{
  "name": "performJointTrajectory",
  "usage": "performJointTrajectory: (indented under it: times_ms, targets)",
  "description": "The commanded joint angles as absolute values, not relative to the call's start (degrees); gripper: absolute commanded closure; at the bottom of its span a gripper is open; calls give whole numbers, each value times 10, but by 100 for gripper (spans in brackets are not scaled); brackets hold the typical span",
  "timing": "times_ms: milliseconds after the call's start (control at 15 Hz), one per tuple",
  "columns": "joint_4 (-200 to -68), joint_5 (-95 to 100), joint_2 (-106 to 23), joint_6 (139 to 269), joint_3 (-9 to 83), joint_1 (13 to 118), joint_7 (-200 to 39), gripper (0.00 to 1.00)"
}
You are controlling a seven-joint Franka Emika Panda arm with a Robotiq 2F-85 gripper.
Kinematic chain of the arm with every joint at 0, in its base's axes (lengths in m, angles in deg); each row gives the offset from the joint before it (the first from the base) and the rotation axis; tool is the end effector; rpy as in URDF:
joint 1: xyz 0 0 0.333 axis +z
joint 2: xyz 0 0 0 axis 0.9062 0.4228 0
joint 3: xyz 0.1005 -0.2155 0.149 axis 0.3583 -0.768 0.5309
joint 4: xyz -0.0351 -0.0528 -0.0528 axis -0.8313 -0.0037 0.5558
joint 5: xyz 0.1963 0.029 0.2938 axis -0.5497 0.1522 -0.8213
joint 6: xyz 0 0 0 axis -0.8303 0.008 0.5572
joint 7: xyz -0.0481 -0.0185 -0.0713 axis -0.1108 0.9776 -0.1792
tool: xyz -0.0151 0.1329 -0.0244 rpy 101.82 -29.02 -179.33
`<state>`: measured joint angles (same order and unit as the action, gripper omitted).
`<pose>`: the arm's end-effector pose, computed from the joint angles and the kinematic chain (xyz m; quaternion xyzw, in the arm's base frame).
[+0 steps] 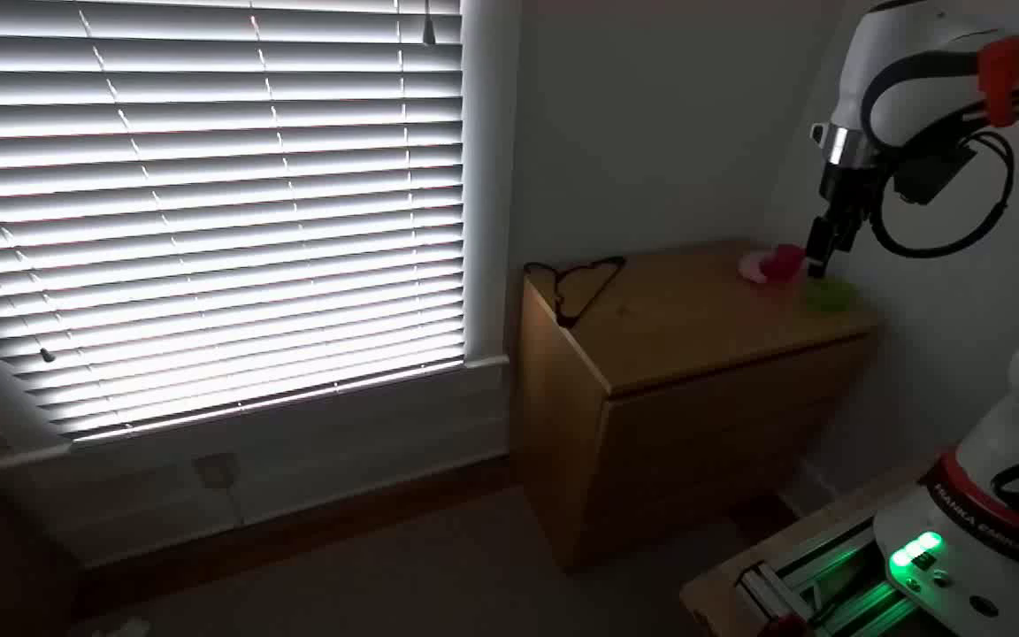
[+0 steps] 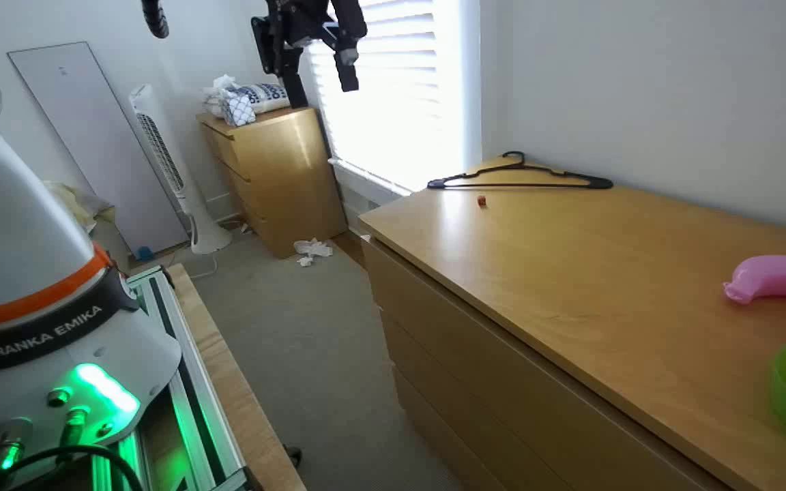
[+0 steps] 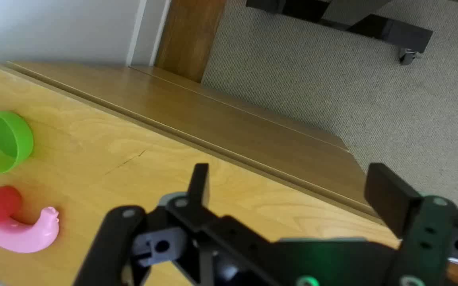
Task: Move the orange object to the right side of the countertop.
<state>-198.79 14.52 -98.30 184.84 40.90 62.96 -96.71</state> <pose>0.3111 -0.0336 0.3818 0.9829 0.1412 -0.0249 0.1159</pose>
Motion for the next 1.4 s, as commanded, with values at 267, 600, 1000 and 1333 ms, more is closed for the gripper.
performJointTrajectory:
  times_ms: [267,600,1000,1333]
  targets:
    - [-1987,150,-983,1846,402,637,-963,0]
    - [-1987,150,-983,1846,402,637,-963,0]
    - [-1987,150,-983,1846,402,637,-963,0]
    - [-1975,139,-943,1881,401,648,-962,0]
